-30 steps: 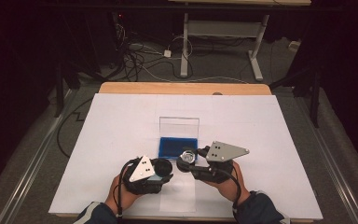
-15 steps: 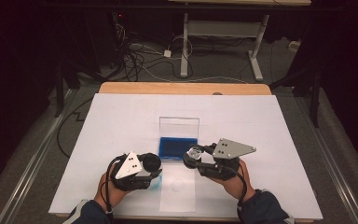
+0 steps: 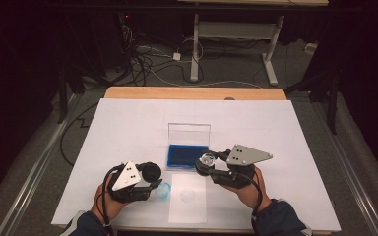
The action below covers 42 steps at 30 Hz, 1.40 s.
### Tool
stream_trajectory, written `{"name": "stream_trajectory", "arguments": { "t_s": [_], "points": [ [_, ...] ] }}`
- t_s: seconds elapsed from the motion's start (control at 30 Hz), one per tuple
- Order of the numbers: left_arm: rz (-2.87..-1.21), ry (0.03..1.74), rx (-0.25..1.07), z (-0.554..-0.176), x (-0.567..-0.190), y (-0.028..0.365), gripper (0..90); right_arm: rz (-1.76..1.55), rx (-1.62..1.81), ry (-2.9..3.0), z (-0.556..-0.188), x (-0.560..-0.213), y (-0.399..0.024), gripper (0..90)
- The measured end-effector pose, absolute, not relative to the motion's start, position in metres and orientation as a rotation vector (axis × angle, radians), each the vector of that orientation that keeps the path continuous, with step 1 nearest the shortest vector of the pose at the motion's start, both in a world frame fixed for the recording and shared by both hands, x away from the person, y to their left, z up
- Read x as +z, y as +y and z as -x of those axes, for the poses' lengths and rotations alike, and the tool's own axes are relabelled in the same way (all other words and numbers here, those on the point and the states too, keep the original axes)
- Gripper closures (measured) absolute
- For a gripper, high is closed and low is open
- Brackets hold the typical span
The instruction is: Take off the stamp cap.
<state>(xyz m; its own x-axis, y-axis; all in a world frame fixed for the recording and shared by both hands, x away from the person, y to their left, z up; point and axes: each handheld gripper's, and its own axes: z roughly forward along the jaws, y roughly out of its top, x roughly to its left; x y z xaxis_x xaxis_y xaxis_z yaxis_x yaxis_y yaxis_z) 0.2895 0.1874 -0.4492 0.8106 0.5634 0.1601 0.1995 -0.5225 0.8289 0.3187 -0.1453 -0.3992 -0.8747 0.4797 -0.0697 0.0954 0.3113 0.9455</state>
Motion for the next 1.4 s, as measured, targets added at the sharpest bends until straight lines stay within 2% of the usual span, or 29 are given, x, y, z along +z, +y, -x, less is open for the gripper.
{"name": "stream_trajectory", "arguments": {
  "t_s": [0.8, 1.4],
  "points": [
    [-2.106, 0.619, 0.552, -0.274, -0.458, 0.224, 36.2, -0.537, 1.581, 2.24, -0.322, -0.4, -0.148, 56.3],
    [-2.094, 0.626, 0.552, -0.273, -0.461, 0.226, 36.2, -0.556, 1.574, 2.237, -0.323, -0.401, -0.151, 56.3]
  ]
}}
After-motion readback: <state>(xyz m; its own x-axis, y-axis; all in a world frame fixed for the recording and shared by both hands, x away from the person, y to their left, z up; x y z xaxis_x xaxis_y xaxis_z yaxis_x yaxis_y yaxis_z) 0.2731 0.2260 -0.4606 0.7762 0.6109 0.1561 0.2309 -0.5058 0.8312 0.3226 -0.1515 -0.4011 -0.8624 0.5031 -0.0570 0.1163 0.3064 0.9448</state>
